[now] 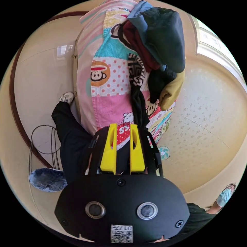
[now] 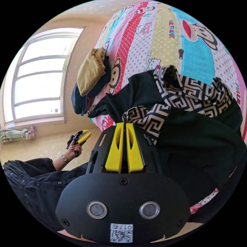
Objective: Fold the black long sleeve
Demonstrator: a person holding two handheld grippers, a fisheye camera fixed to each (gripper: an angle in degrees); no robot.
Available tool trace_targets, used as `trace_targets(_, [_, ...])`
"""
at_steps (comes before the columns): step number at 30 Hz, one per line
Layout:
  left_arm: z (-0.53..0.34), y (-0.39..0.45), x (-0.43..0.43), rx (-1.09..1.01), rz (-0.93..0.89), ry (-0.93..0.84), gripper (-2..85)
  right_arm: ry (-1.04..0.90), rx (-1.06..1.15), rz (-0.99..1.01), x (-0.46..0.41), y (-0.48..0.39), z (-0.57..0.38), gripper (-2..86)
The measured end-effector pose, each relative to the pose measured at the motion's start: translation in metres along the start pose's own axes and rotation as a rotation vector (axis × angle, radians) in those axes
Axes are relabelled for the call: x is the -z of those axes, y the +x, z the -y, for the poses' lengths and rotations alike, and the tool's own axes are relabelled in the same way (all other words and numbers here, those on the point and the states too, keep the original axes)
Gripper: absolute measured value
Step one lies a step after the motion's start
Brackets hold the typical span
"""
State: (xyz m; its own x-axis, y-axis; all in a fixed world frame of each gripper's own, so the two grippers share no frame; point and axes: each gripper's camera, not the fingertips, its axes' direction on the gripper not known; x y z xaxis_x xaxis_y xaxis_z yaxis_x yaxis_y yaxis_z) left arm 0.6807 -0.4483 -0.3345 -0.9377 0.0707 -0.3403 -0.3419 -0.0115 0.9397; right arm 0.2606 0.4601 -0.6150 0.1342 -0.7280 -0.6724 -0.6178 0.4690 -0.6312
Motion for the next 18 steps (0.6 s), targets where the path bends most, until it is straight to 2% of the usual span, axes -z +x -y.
trace_targets(3, [0.019, 0.015, 0.003, -0.012, -0.058, 0.034, 8.6, 0.013, -0.009, 0.057, -0.01, 0.003, 0.013, 2.8])
trace_targets(7, [0.032, 0.028, 0.001, 0.0, -0.063, 0.079, 10.9, -0.324, -0.032, 0.036, -0.068, 0.017, 0.031, 5.3])
trace_targets(8, [0.034, 0.031, 0.004, 0.022, -0.066, 0.115, 11.3, -0.347, -0.029, 0.034, -0.071, 0.016, 0.032, 5.6])
trace_targets(12, [0.041, 0.044, 0.036, 0.056, -0.02, 0.292, 11.8, -0.364, 0.026, 0.071, -0.062, 0.004, 0.039, 6.2])
trace_targets(15, [0.062, 0.051, 0.05, 0.024, 0.047, 0.314, 12.7, -0.337, 0.008, 0.093, -0.046, 0.005, 0.042, 5.9])
trace_targets(18, [0.089, 0.052, 0.053, 0.001, 0.014, 0.292, 12.4, -0.33, -0.018, 0.078, -0.03, 0.011, 0.044, 5.3])
